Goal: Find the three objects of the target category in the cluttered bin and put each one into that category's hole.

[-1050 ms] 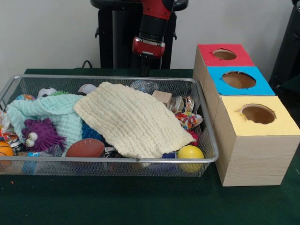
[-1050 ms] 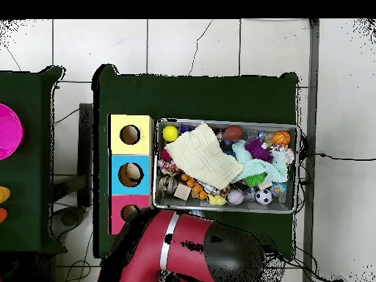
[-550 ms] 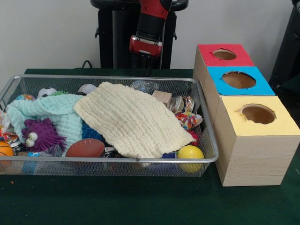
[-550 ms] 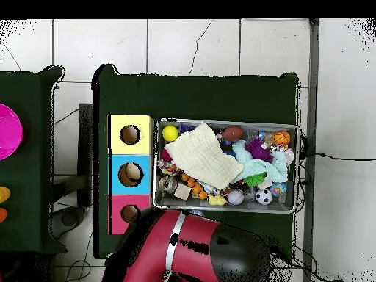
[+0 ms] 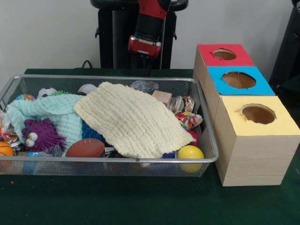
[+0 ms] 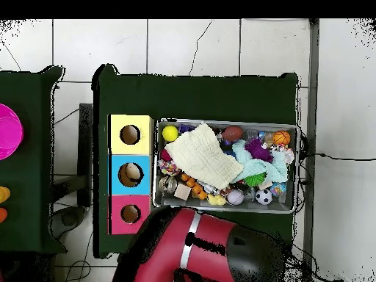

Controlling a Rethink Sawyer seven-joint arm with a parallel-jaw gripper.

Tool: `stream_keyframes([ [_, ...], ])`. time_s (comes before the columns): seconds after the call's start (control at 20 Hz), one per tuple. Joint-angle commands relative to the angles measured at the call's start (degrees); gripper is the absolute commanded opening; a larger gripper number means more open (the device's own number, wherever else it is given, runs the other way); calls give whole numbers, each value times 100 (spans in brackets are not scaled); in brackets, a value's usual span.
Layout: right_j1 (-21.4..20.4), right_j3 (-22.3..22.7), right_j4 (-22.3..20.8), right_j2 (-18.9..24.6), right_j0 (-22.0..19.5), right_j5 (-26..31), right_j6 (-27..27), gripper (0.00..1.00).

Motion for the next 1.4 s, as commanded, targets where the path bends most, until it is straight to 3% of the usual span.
stream_keyframes([
  [0.05,201,-769,1155,1253,-661,1110,2351,100],
  [0.25,175,-584,1814,1473,-802,1206,2652,100],
  [0.6,-118,53,3094,1940,-899,1964,3407,100],
  [1.2,-100,327,3250,2366,-1018,2120,4673,100],
  [1.4,-10,345,2885,2469,-1229,1962,5110,100],
])
